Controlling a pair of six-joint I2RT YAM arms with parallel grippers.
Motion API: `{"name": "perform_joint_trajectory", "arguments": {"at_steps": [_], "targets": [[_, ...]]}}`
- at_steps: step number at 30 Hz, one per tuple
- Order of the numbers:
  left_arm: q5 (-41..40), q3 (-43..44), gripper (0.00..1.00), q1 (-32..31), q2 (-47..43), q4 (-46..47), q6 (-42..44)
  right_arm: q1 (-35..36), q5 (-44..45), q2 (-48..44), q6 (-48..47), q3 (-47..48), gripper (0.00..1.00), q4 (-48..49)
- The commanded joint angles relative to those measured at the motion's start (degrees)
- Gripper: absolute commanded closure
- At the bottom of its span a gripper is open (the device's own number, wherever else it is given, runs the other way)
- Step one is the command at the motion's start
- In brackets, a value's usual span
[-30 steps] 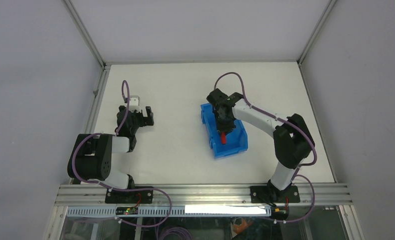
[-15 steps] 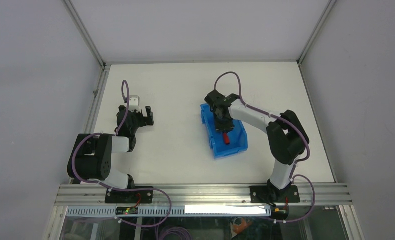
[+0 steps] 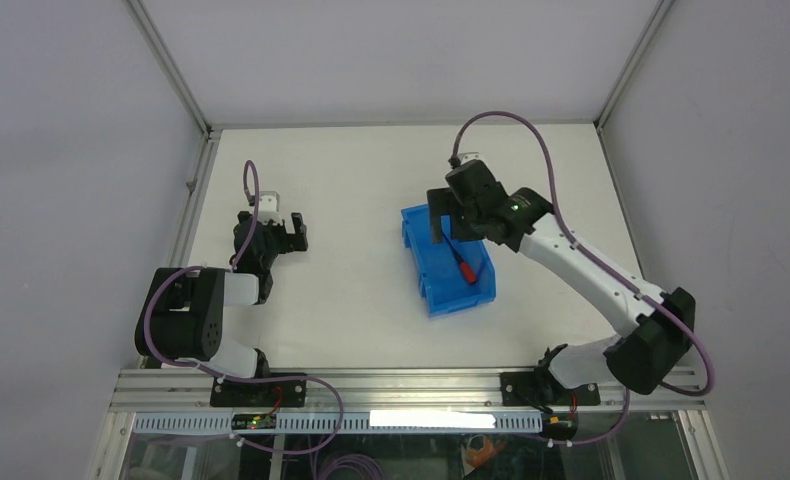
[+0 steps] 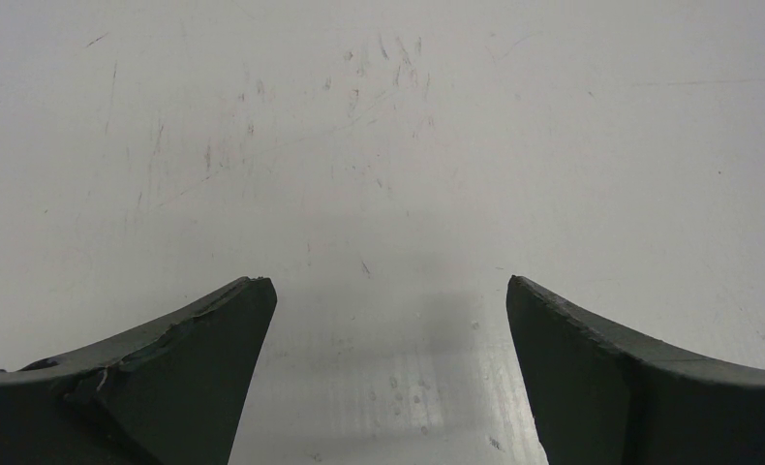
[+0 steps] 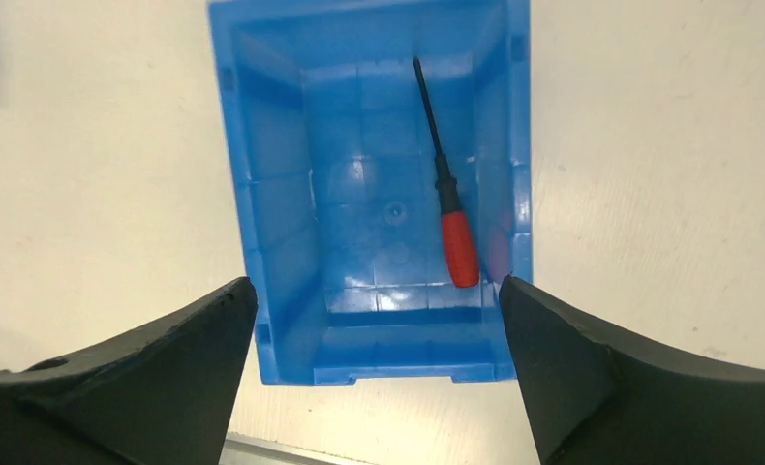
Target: Put the screwdriver in the bin
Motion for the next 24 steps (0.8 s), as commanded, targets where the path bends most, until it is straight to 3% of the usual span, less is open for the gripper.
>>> {"name": "perform_joint_trajectory", "arguments": {"at_steps": [1, 8, 13, 18, 24], "targets": [[0.9, 1.2, 0.01, -0.6, 0.0, 3.7, -0.9, -1.4, 0.9, -7.9, -6.5, -1.3, 0.01, 5.1], [0.9, 1.2, 0.01, -0.6, 0.0, 3.7, -0.9, -12.9, -0.2, -16.3, -8.2, -12.3, 0.01, 14.2], [0.9, 1.2, 0.01, -0.6, 0.0, 3.7, -0.9, -19.4, 5.1, -21.0, -5.7, -24.4, 0.01, 23.5], [0.9, 1.2, 0.01, -0.6, 0.0, 3.7, -0.9, -21.6, 10.0, -27.5, -3.0, -34.8, 0.01, 30.5], [0.9, 1.2, 0.01, -0.6, 0.0, 3.8, -0.9, -21.9, 10.8, -30.1, -2.8, -40.8, 0.01, 32.8]]}}
